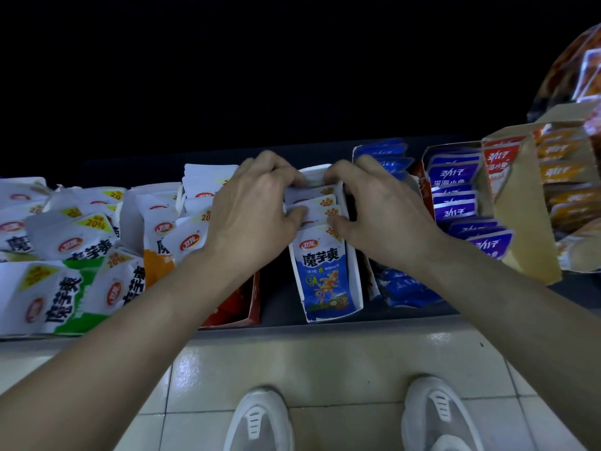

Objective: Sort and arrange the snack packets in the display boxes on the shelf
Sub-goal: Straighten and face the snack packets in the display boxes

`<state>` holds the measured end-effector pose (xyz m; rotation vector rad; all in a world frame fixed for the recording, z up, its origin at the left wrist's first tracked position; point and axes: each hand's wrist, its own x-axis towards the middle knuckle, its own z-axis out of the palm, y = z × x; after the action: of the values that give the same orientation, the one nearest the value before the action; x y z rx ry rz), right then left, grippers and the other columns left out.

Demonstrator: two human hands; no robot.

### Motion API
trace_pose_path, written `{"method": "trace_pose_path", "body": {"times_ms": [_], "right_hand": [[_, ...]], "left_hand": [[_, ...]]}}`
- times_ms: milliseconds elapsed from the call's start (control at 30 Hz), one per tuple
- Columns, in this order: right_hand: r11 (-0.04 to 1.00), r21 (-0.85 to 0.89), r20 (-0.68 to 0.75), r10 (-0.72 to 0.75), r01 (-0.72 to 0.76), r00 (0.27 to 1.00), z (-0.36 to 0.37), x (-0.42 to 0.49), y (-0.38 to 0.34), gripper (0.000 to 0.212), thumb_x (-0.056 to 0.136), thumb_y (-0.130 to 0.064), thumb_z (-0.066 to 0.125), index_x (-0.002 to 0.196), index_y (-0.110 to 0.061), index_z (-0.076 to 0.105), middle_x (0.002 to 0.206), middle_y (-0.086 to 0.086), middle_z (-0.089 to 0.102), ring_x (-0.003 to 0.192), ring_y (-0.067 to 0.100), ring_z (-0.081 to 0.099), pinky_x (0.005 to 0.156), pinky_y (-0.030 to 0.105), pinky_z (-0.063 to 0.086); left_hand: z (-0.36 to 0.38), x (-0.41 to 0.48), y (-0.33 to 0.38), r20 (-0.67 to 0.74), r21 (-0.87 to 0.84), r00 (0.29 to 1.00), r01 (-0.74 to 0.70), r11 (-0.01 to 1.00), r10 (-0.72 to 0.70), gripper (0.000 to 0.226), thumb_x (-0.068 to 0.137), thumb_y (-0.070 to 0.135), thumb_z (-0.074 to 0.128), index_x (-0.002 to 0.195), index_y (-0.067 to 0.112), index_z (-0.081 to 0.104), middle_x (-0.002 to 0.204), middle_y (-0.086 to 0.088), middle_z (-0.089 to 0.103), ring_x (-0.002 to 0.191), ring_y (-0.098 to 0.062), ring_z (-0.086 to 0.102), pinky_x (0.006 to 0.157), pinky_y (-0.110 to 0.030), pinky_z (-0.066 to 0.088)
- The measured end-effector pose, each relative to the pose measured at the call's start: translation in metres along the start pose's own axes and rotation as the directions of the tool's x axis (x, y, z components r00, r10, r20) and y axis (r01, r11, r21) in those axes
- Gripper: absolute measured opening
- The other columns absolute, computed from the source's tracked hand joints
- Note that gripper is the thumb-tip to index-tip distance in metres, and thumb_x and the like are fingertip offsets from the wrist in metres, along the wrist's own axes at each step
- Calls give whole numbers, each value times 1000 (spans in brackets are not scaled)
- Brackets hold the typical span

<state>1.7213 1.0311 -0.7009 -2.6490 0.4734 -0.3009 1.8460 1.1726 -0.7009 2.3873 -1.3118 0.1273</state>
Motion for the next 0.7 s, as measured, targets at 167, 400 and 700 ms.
{"method": "trace_pose_path", "body": {"times_ms": [167,400,700], "right_hand": [[998,57,-31,-16,17,999,-1,-4,2,53,85,-26,75,132,-22,52,117,-1,53,94,14,55,77,38,53],[969,-150,-49,-206,197,977,9,-58,-16,57,89,-43,59,138,-14,53,152,9,42,140,30,35,112,44,28],[917,-365,219,-84,161,972,62,-84,-35,88,94,-63,42,158,-11,11,166,14,1,152,40,-4,122,58,4]], "left_hand": [[-6,0,-2,19,-38,999,-31,999,31,37,84,19,77,120,20,70,127,0,64,113,-25,60,84,-36,48],[-42,-37,-2,-253,40,956,-144,989,149,22,91,19,70,112,16,74,121,2,70,111,-28,61,88,-44,45],[-17,-146,7,-152,103,987,-44,994,59,36,88,23,71,123,12,71,143,-11,57,130,-39,51,101,-49,41]]}}
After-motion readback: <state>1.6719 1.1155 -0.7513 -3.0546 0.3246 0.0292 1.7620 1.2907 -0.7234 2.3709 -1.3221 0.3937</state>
